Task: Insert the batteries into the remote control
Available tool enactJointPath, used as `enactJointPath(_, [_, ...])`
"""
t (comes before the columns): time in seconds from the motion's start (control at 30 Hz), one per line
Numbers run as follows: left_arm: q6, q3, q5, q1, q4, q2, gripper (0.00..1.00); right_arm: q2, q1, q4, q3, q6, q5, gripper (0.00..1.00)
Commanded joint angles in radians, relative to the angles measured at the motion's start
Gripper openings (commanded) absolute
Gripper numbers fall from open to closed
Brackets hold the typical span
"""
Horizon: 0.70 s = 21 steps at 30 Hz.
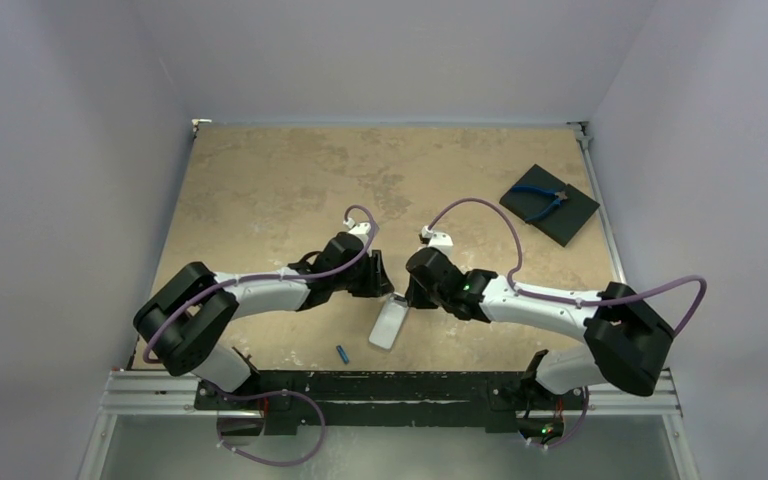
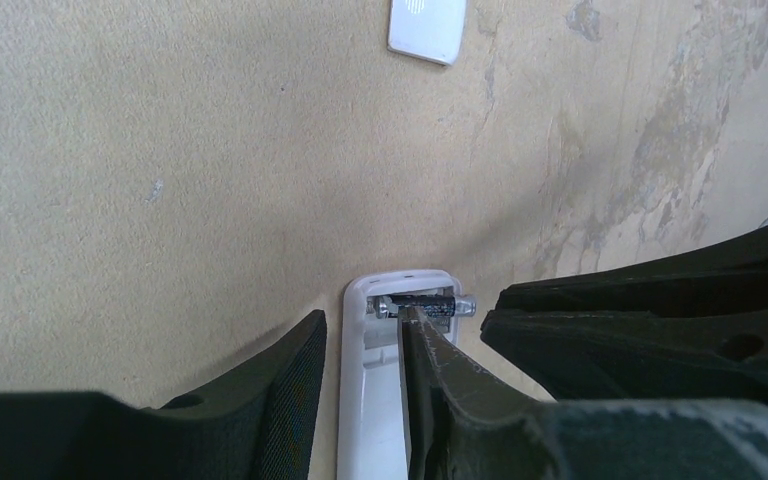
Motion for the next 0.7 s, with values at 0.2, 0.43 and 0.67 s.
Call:
enactJointPath(0.2, [-0.004,0.004,0.017,0.012,0.058,0.017,0.31,0.027,-0.003,0.013,0.004,0.039,0.046,0.22])
enactJointPath(0.43, [-0.003,0.001,0.030,0.011,0.064,0.025,0.28,0.034,-0.003,0.016,0.002,0.048,0.039,0.21])
enactJointPath(0.67, [-0.004,0.000,0.038,0.012,0.065,0.029,0.27,0.030,-0.003,0.015,0.000,0.056,0.034,0.21])
